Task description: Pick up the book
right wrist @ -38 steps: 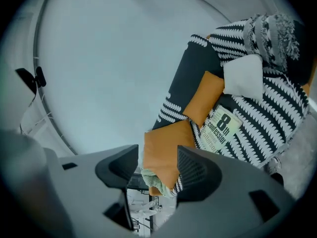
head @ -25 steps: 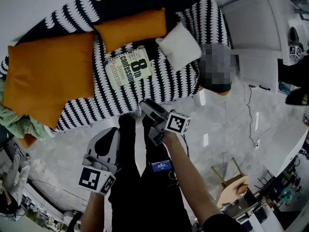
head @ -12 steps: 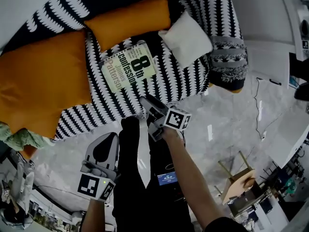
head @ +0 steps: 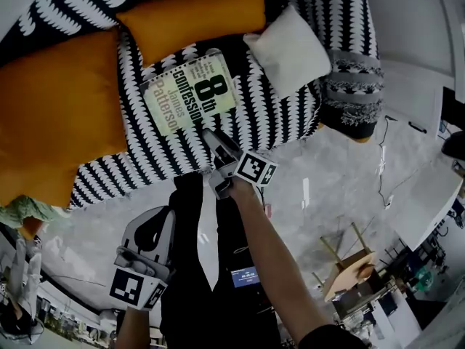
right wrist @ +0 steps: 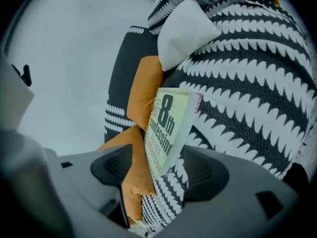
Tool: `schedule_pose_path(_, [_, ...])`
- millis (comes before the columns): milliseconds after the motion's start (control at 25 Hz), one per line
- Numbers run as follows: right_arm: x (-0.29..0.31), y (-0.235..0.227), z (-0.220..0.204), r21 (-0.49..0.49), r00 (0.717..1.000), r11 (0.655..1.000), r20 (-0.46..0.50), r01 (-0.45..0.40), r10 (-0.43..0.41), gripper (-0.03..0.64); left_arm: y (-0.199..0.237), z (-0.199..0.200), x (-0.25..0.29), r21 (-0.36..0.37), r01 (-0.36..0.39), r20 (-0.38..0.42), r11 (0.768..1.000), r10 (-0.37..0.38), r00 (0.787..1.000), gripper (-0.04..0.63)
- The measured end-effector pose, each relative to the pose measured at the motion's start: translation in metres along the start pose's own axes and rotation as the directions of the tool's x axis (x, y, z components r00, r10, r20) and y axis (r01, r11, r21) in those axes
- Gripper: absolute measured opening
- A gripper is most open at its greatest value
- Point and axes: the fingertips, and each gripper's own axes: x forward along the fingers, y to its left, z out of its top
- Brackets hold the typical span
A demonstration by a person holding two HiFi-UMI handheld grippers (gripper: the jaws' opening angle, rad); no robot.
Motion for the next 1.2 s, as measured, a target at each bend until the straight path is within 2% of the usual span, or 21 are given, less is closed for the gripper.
schedule_pose_path(160, [0.017, -0.015, 0.001, 0.017, 1.0, 1.0, 0.016, 0.009, -0.009, 0.322, 0.011, -0.005, 0.005, 0.005, -0.003, 0.002, 1.0, 0.003, 1.0, 0.014])
schedule_pose_path(480, [0.038, -0.038, 0.017, 0.08, 0.997, 0.996, 0.072, 0.031, -0.036, 0.325, 0.025, -0.003, 0.011, -0.051, -0.028, -0.02, 0.998, 0.027, 0.999, 0.014])
schedule_pose_path(600, [0.046, -0.051, 0.02, 0.105, 0.995, 0.994, 0.096, 0.023, -0.033, 0.325, 0.031, -0.016, 0.012, -0.061, -0.028, -0.029, 0.998, 0.026, 0.999, 0.014])
schedule_pose_path(840, [0.055, -0.042, 0.026, 0.129, 0.991, 0.991, 0.13, -0.032, 0.015, 0.325, 0.035, -0.018, 0.004, -0.051, -0.03, -0.033, 0.998, 0.028, 0.999, 0.015])
schedule_pose_path(1200, [0.061, -0.049, 0.031, 0.143, 0.991, 0.988, 0.129, -0.063, 0.044, 0.322, 0.038, -0.029, 0.001, -0.057, -0.028, -0.023, 0.998, 0.027, 0.999, 0.014])
